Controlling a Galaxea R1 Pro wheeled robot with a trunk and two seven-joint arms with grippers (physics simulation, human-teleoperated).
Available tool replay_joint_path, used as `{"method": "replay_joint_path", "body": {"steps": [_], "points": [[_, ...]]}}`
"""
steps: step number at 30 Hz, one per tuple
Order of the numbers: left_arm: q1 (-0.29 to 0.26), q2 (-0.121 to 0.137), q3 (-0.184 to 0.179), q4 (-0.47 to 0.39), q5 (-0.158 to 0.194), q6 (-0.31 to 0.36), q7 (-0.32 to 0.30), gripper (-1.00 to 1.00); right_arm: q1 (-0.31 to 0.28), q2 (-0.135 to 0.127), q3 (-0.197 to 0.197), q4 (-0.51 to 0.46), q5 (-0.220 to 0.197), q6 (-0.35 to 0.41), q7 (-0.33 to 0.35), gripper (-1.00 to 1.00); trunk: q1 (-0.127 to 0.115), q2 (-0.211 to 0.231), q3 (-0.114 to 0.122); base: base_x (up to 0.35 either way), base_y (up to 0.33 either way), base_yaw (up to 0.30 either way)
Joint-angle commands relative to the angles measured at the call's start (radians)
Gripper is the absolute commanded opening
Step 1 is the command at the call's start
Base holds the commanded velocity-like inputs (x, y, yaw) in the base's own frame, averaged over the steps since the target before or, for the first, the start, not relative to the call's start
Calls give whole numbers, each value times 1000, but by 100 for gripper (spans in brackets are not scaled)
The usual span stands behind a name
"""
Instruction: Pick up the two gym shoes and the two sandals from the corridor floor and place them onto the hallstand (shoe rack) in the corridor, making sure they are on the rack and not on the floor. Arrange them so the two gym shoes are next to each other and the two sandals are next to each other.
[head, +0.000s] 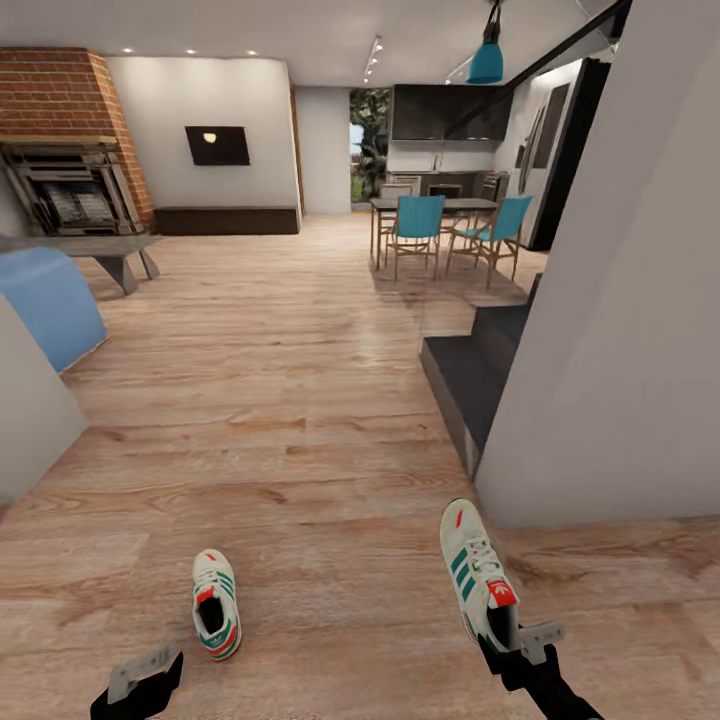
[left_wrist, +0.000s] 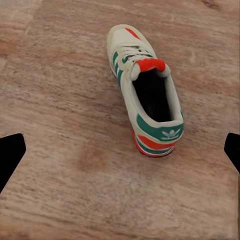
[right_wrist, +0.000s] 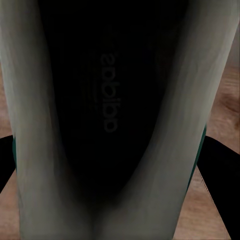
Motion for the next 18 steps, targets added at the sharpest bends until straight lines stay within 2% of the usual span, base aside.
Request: {"method": "replay_joint_path", "body": {"steps": [1, 13, 18], "points": [[-1, -1, 9, 0, -10, -4, -7, 100, 0, 0, 3, 0, -11, -2, 7, -100, 0, 0, -1, 0, -270, 273], [-1, 0, 9, -1, -10, -4, -6, 100, 0, 0, 3, 0, -10, -2, 7, -100, 0, 0, -1, 1, -270, 273], [-1, 1, 9, -1, -9, -4, -6, 100, 0, 0, 3, 0, -10, -2, 7, -100, 0, 0, -1, 97, -263, 273]]}}
